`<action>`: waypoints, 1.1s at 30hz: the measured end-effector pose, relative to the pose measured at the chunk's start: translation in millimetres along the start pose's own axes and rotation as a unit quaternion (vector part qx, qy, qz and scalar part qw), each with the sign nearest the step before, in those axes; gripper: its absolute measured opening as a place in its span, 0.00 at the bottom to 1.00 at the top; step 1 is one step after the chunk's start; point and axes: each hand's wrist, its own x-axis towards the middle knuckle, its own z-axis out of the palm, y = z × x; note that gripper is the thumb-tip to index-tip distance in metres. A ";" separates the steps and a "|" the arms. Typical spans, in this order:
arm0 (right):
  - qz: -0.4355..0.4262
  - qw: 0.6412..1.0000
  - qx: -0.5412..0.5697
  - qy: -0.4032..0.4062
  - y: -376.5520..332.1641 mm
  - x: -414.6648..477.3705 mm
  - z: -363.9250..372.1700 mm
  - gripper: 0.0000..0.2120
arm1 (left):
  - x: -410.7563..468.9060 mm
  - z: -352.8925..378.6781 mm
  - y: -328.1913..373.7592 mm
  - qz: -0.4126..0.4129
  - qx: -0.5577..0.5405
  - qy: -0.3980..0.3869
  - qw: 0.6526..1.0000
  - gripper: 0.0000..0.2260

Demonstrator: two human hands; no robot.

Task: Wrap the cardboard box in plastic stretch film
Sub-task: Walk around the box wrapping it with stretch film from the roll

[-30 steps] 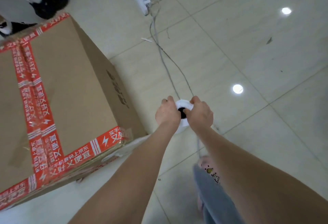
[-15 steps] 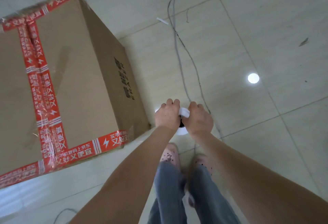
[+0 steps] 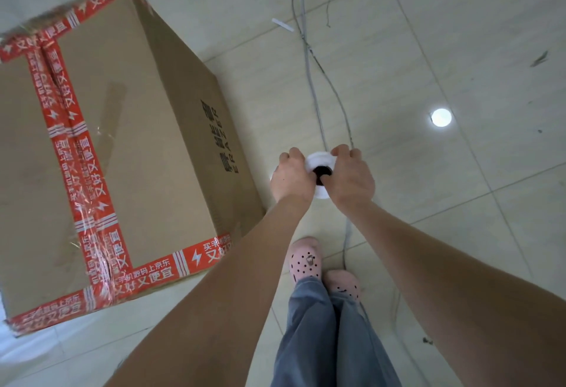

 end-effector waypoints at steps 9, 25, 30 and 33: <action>0.025 1.000 -0.006 0.002 -2.0 13.8 3.1 0.12 | 19.6 1.7 6.8 0.133 0.135 -0.027 0.982 0.14; 0.028 0.997 0.075 0.005 -43.2 36.0 2.0 0.18 | 55.9 -35.3 -5.8 -0.065 -0.055 -0.003 0.996 0.10; 0.069 0.989 0.132 -0.008 -51.7 44.2 1.6 0.18 | 69.1 -37.5 0.6 -0.030 -0.038 -0.008 0.999 0.14; 0.050 0.992 0.117 0.002 -57.7 53.1 -3.2 0.16 | 78.1 -38.9 2.3 -0.001 -0.025 -0.005 1.000 0.16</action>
